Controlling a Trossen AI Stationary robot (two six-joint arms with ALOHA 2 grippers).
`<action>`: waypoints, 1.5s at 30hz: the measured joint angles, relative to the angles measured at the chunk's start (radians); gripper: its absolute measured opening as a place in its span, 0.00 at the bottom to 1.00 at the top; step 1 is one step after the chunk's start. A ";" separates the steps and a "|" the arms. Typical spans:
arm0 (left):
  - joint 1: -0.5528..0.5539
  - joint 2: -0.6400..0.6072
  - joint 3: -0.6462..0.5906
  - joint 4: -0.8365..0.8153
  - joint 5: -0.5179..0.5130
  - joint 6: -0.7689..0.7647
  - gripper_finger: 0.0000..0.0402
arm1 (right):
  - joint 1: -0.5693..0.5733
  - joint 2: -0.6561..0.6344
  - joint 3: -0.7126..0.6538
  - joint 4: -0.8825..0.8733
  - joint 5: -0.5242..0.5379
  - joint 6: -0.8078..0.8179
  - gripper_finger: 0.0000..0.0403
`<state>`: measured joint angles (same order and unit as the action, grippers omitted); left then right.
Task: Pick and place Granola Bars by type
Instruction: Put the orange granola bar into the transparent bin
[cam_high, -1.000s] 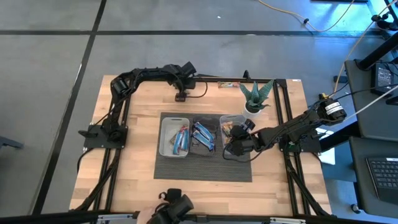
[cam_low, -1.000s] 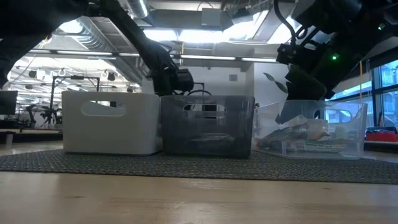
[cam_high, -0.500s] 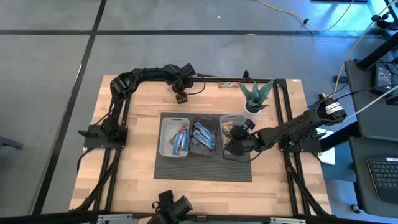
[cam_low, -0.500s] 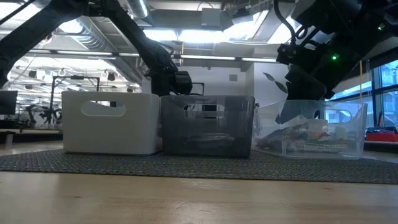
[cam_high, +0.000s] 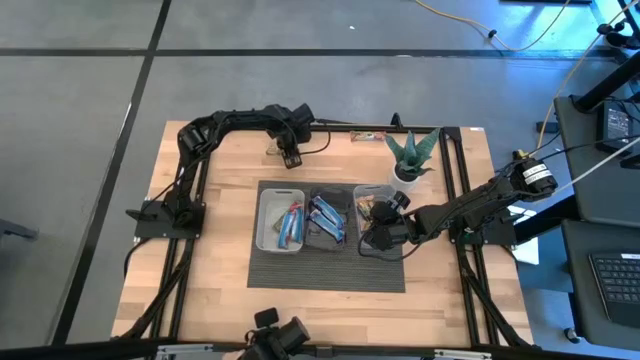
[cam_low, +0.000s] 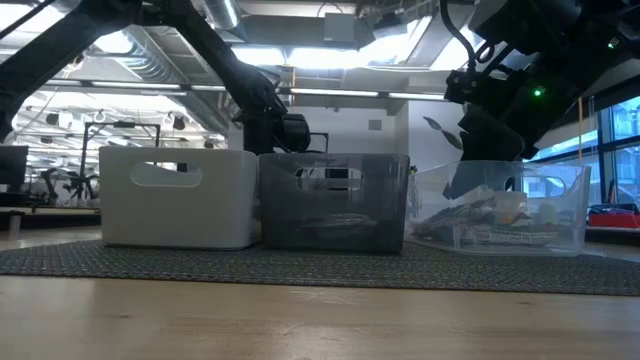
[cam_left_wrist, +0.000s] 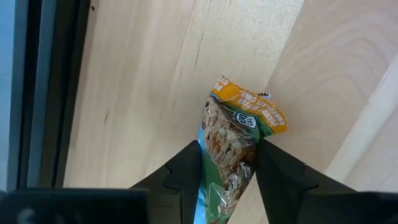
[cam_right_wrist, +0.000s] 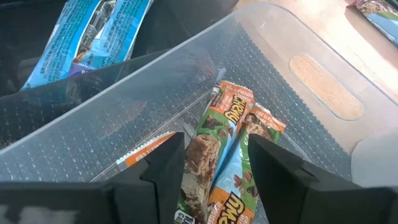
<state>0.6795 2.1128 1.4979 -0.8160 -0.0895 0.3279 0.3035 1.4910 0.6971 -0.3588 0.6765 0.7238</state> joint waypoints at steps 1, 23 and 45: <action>0.000 -0.001 0.000 0.000 0.000 0.003 0.30 | 0.000 0.000 0.000 0.000 0.000 -0.001 0.45; -0.021 -0.120 -0.004 0.003 0.088 -0.005 0.29 | 0.000 0.000 0.000 0.017 0.003 -0.063 0.45; -0.320 -0.315 -0.001 0.488 0.902 0.059 0.29 | 0.000 0.002 -0.002 0.456 0.112 -0.618 0.45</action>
<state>0.3596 1.7973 1.4971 -0.3276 0.8127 0.3870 0.3032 1.4929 0.6956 0.0974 0.7884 0.1062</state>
